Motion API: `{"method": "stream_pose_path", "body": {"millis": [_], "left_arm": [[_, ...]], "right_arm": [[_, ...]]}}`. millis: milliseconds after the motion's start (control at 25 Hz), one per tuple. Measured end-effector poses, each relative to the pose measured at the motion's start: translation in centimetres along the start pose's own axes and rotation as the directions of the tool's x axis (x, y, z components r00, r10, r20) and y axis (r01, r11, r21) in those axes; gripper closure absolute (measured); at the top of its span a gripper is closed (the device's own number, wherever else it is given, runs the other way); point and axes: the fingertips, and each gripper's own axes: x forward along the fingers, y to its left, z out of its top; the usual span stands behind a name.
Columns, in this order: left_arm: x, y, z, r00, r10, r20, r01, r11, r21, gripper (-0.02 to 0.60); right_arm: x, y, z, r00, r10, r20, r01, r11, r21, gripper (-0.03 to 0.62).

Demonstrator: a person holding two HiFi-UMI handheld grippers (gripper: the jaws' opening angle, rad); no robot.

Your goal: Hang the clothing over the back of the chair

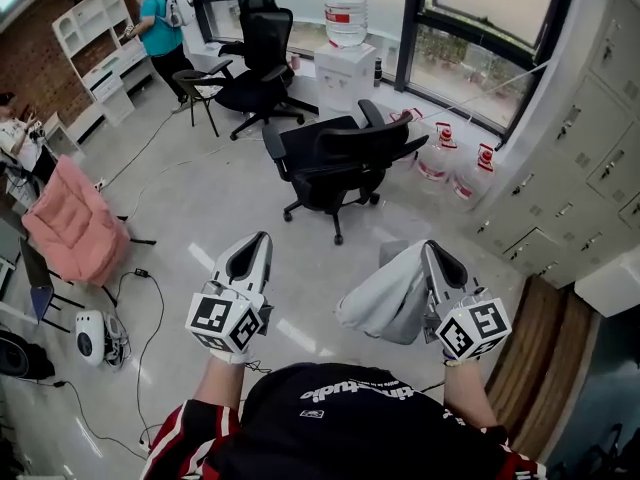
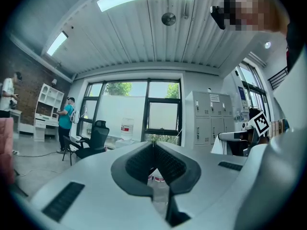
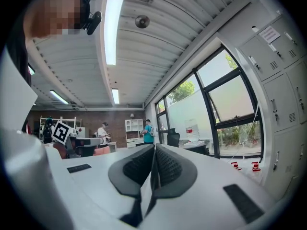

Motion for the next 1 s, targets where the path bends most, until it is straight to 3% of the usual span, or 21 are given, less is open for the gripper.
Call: {"method": "stream_pose_path", "body": {"millis": [440,1000], "left_arm": [[2.0,-1.1,-1.3,1.0,0.024,-0.018,-0.024,1.0,-0.009,0.555],[13.8,7.2,-0.8,1.0,-0.026,0.01,0.026,0.999,-0.02,0.555]], "right_arm": [[1.7,-2.8,-0.9,1.0,0.03,-0.008,-0.029,0.999,0.017,0.572],[13.2,-7.2,-0.8,0.999,-0.025,-0.036,0.025,1.0,-0.014,0.572]]}}
